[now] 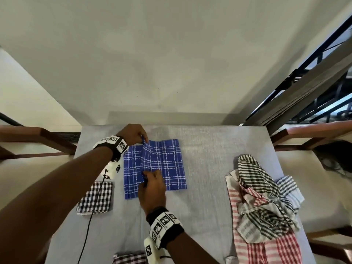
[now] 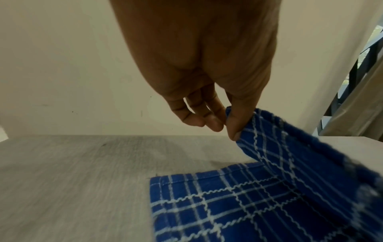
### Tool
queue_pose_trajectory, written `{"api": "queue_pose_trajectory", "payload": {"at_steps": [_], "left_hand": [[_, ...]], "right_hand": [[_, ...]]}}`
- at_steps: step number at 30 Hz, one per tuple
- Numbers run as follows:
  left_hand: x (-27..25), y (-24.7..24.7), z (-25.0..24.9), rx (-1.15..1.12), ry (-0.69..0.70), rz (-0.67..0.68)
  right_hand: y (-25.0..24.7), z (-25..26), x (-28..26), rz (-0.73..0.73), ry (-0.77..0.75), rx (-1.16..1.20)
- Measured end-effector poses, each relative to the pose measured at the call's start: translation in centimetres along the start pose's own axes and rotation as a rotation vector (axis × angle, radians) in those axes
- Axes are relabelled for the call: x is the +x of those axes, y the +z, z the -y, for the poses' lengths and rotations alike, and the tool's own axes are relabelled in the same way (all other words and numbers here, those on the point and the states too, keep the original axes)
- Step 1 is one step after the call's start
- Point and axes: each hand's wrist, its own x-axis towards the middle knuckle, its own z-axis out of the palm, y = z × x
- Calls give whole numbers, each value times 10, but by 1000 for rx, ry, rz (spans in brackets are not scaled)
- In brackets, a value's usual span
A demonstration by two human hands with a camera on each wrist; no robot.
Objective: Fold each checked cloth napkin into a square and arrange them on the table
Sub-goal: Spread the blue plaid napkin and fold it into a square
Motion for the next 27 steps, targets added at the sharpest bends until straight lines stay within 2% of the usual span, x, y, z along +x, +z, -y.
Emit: {"api": "queue_pose_trajectory", "payload": {"at_steps": [10, 17, 27], "left_hand": [[-32, 19, 44, 9, -118, -86], [-41, 31, 66, 80, -224, -137], [-45, 47, 77, 55, -256, -182]], "right_hand": [[37, 2, -4, 80, -62, -81], [49, -1, 2, 195, -102, -116], [63, -7, 16, 360, -131, -129]]}}
